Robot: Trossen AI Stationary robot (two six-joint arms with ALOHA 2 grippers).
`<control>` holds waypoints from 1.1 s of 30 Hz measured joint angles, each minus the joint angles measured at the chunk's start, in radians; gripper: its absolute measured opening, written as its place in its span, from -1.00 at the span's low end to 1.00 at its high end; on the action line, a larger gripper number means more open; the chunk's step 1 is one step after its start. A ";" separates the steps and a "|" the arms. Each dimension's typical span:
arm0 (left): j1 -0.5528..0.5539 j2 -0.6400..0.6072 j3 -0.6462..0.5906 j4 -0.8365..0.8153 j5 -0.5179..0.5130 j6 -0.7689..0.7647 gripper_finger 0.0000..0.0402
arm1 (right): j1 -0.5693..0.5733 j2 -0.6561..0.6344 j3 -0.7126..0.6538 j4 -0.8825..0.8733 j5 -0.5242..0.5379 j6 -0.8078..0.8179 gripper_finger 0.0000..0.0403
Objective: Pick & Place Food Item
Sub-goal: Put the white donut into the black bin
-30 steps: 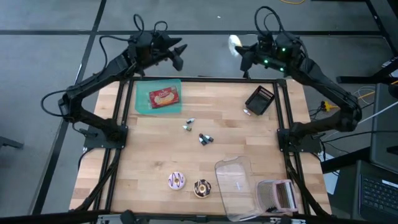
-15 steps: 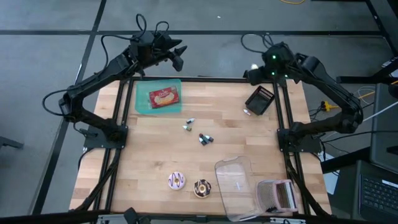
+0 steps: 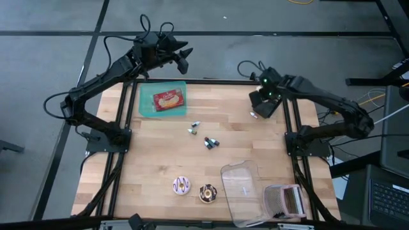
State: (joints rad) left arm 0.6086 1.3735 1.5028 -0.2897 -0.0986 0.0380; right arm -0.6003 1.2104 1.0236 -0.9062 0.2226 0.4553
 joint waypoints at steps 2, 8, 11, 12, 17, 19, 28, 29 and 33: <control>0.000 0.000 0.000 0.000 0.001 0.000 -0.19 | 0.000 -0.002 -0.057 0.032 0.022 0.009 -0.95; 0.000 0.000 0.000 -0.008 0.011 -0.008 -0.19 | 0.000 -0.002 -0.143 0.042 0.028 0.031 -0.95; 0.000 0.000 0.000 -0.009 0.011 -0.008 -0.19 | -0.003 -0.002 -0.168 0.056 0.065 0.031 -0.95; 0.000 0.000 0.000 -0.009 0.011 -0.009 -0.19 | -0.007 -0.002 -0.174 0.056 0.073 0.026 -0.95; 0.000 0.000 0.000 -0.017 0.011 -0.017 -0.18 | -0.038 -0.002 -0.198 0.075 0.088 -0.014 -0.95; 0.000 0.000 0.000 -0.024 0.011 -0.025 -0.18 | -0.049 -0.002 -0.209 0.092 0.093 -0.022 -0.95; 0.000 0.000 0.000 -0.035 0.011 -0.036 -0.18 | -0.077 -0.002 -0.263 0.148 0.100 -0.029 -0.95; 0.000 0.000 0.000 -0.035 0.011 -0.036 -0.18 | -0.078 -0.002 -0.266 0.152 0.102 -0.030 -0.95; 0.000 0.000 0.000 -0.035 0.011 -0.041 -0.18 | -0.081 -0.002 -0.281 0.159 0.119 -0.030 -0.95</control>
State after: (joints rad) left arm 0.6086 1.3739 1.5024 -0.3249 -0.0875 -0.0029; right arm -0.6811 1.2083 0.7428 -0.7470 0.3412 0.4252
